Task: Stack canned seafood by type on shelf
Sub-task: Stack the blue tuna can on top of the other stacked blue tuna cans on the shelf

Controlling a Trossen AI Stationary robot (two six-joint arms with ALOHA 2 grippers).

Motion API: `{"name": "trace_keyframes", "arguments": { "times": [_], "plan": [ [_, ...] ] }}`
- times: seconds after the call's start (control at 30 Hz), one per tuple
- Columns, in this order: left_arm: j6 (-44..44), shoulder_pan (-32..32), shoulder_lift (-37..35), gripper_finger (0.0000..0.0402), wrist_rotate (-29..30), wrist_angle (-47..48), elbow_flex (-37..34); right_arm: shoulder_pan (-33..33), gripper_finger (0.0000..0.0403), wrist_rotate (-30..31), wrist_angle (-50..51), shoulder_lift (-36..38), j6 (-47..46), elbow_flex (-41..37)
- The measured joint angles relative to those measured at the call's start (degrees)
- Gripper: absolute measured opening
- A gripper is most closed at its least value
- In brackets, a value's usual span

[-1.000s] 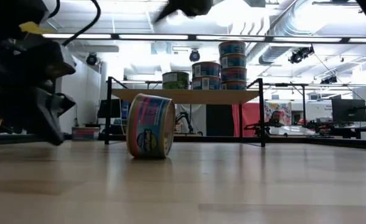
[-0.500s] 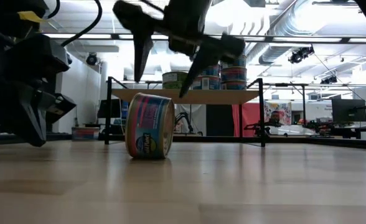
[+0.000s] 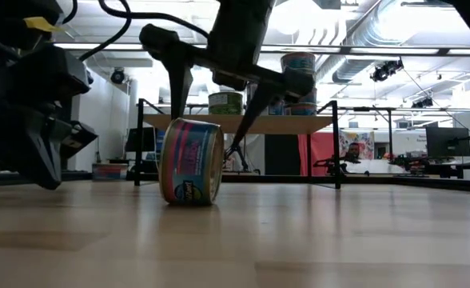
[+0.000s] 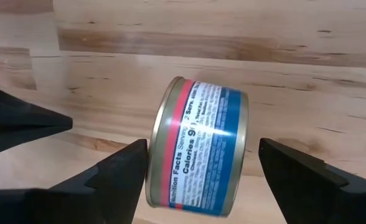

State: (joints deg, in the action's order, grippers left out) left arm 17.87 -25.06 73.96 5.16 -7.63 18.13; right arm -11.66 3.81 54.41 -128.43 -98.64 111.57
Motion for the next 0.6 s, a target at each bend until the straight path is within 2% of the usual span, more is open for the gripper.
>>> {"name": "trace_keyframes", "arguments": {
  "times": [0.17, 0.37, 0.47, 0.6],
  "plan": [
    [-0.02, 0.02, -0.01, 0.0, 0.33, -0.08, 0.02, 0.0, 0.0279, 0.02, 0.18, -0.01, 1.33, 0.0],
    [0.02, 0.02, -0.01, 0.0, 1.38, -0.15, 0.02, -0.49, 0.0201, -0.38, 0.28, -0.21, 0.91, 0.0],
    [0.61, 0.02, -0.01, 0.0, 1.36, -0.28, 0.02, -0.8, 0.0173, -0.38, 0.19, -0.21, 1.26, 0.02],
    [1.44, 0.02, -0.03, 0.0, 0.53, -1.81, 0.02, -1.71, 0.0172, 0.61, 2.72, 0.49, 3.51, 1.09]
  ]
}}
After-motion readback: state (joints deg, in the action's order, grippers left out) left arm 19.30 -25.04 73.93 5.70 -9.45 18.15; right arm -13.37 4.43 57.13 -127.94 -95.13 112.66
